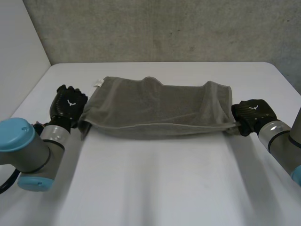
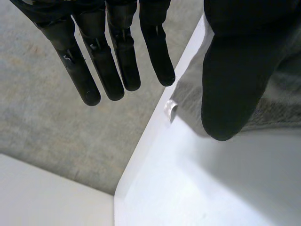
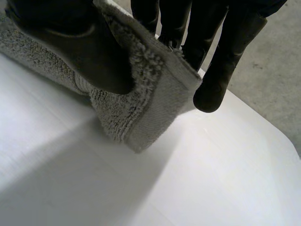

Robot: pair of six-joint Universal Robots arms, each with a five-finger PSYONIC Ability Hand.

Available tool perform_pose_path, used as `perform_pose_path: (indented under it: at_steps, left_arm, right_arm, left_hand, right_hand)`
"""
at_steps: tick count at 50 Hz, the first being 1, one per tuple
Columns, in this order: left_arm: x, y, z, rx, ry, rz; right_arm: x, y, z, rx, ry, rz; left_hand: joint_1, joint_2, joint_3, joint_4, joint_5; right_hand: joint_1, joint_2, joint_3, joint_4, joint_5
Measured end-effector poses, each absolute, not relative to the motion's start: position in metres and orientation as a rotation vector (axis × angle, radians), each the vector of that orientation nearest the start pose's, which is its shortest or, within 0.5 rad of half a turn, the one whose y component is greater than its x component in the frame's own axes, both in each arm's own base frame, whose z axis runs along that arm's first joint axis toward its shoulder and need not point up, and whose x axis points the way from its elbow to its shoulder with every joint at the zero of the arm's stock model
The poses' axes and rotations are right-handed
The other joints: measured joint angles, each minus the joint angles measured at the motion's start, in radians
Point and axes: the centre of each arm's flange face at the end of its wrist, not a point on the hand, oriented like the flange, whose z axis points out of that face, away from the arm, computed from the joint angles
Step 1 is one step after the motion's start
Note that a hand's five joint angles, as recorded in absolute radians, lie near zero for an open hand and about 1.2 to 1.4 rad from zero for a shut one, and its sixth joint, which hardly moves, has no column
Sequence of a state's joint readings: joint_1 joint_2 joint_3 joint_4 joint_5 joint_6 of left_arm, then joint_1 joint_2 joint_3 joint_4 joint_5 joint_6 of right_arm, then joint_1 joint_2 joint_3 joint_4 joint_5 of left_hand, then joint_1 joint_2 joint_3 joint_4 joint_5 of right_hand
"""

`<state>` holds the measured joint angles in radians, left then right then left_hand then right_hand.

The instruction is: Fold the towel.

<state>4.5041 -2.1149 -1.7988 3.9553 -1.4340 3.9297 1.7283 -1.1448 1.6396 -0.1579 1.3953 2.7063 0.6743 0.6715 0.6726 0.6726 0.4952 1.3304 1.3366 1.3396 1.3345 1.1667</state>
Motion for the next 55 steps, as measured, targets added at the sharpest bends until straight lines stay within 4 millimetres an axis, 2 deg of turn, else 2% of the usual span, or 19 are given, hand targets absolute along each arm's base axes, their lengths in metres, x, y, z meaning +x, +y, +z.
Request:
perform_pose_path:
  at_steps: [9,14,18,24,28,32,45,55]
  left_arm:
    - [-0.210,-0.341,0.130,1.044,1.678,-1.996]
    - [-0.212,-0.338,0.129,1.055,1.681,-1.997]
    - [-0.213,-0.337,0.129,1.059,1.682,-1.999]
    - [-0.213,-0.333,0.129,1.077,1.704,-1.987]
    - [-0.213,-0.328,0.130,1.099,1.767,-1.959]
    - [-0.212,-0.321,0.132,1.116,1.858,-1.918]
    - [-0.209,-0.317,0.139,1.161,1.970,-1.916]
    - [-0.208,-0.325,0.143,0.996,2.151,-2.031]
  right_arm:
    - [0.198,-0.319,0.159,-0.926,2.420,-1.832]
    - [0.200,-0.317,0.158,-0.932,2.416,-1.825]
    - [0.201,-0.316,0.158,-0.933,2.415,-1.823]
    - [0.201,-0.316,0.158,-0.935,2.415,-1.821]
    - [0.200,-0.316,0.158,-0.933,2.417,-1.822]
    - [0.200,-0.317,0.158,-0.930,2.419,-1.824]
    - [0.199,-0.317,0.156,-0.930,2.424,-1.818]
    - [0.200,-0.317,0.155,-0.931,2.425,-1.814]
  left_hand:
    - [0.001,0.002,0.001,0.000,0.004]
    - [0.182,0.186,0.185,0.181,0.180]
    - [0.212,0.215,0.214,0.214,0.215]
    - [0.079,0.087,0.086,0.086,0.089]
    - [-0.238,-0.240,-0.240,-0.240,-0.225]
    - [-0.415,-0.414,-0.417,-0.414,-0.416]
    - [-0.467,-0.467,-0.465,-0.466,-0.461]
    - [-0.437,-0.435,-0.436,-0.437,-0.431]
  right_hand:
    - [0.000,0.000,0.000,0.000,0.000]
    - [0.000,0.000,0.000,0.000,0.000]
    - [0.000,0.000,0.000,0.000,0.000]
    - [0.000,0.000,0.000,0.000,0.000]
    - [0.000,0.000,0.000,0.000,0.000]
    - [0.000,0.000,0.000,0.000,0.000]
    - [0.000,0.000,0.000,0.000,0.000]
    - [0.000,0.000,0.000,0.000,0.000]
